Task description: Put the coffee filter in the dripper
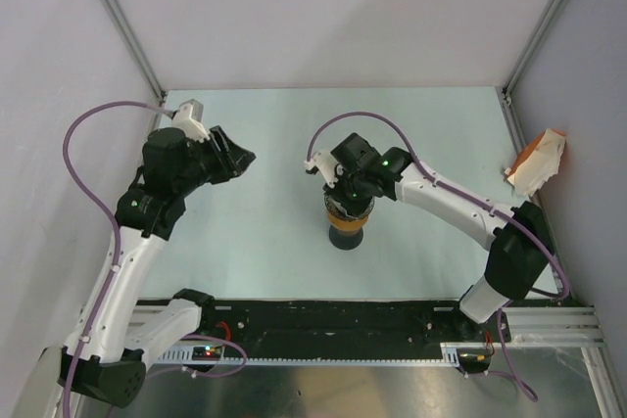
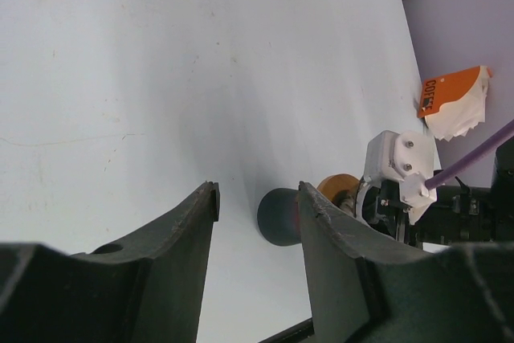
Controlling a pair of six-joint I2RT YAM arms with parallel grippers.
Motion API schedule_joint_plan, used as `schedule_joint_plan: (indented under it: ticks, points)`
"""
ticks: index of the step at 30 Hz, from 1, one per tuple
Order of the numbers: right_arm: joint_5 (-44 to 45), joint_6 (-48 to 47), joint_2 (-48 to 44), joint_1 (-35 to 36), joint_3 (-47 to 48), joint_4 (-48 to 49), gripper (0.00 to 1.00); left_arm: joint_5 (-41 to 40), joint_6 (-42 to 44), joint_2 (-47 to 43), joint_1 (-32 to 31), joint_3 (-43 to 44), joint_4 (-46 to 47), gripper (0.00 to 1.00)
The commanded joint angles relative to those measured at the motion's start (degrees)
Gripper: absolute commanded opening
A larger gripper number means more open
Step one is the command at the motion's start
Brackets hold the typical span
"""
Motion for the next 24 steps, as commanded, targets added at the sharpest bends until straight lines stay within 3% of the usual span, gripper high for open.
schedule_joint_plan:
  ticks: [1,15,24]
  points:
    - [1.89,0.63,-0.94,0.93,-1.69,2.00,0.00,-0.93,-0.47,-0.87,0.87,-0.37,0.90,0.51]
    - [2.21,-1.53,-2.84,1.18,3.60,-4.12,0.00,1.00,-0.47,2.41,0.90,1.47,0.92,0.50]
    - [2.56,-1.74,-2.78,1.33,7.42,-5.45,0.06,1.41,-0.03,3.22,0.88,1.99,0.94,0.50]
